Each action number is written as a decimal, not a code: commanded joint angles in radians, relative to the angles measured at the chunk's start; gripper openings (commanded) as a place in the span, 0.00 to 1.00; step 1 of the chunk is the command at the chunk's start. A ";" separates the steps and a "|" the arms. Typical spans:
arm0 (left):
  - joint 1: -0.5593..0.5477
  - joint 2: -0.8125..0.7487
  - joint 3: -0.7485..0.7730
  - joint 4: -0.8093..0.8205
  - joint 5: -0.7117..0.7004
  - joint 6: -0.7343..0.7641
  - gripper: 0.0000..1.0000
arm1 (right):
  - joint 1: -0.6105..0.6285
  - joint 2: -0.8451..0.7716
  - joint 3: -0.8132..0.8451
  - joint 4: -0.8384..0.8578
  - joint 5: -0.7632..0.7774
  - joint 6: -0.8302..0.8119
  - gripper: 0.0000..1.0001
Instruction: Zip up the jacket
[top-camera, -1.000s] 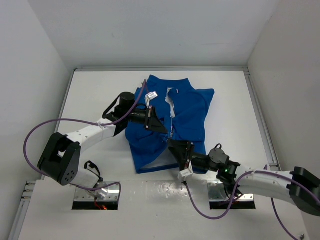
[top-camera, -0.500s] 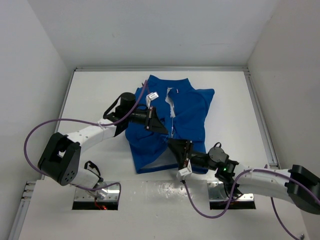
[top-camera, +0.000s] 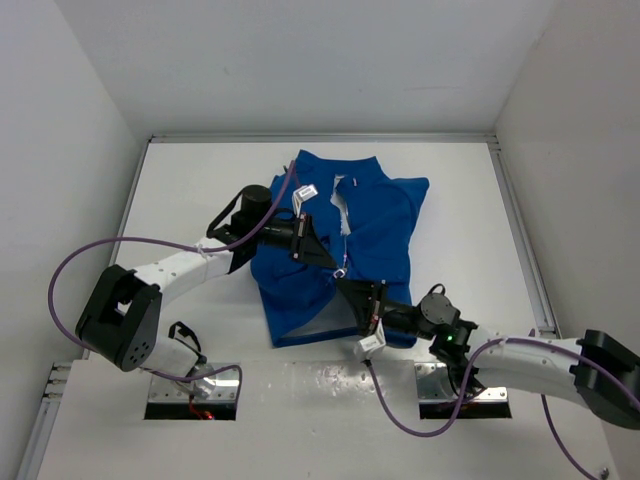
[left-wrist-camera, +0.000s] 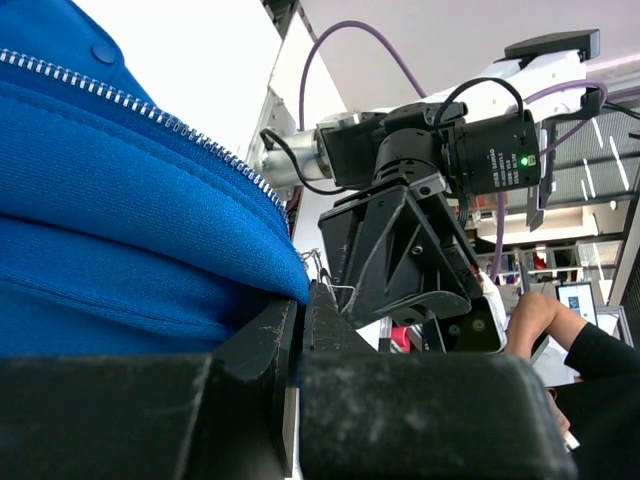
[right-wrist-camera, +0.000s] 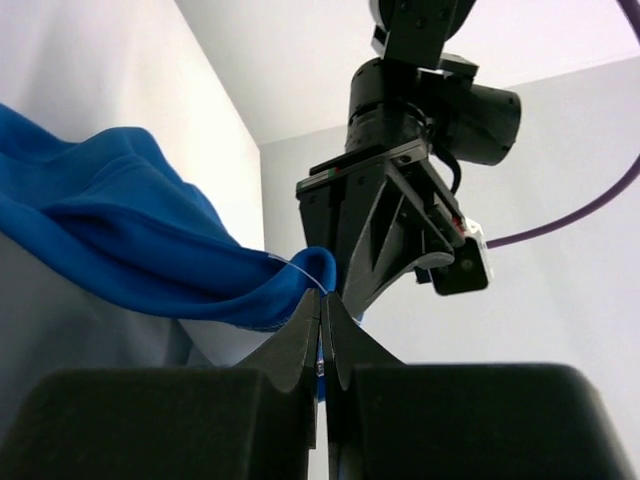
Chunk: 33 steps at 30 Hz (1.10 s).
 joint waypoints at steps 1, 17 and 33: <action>-0.008 -0.024 0.007 0.033 0.014 0.030 0.00 | 0.002 -0.022 -0.002 0.065 -0.034 0.014 0.00; 0.001 -0.053 0.028 -0.364 0.004 0.479 0.00 | -0.032 -0.268 0.351 -0.881 0.296 0.788 0.55; -0.053 0.011 0.027 -0.717 -0.457 0.717 0.00 | -0.712 0.364 0.691 -1.049 -0.343 1.443 0.01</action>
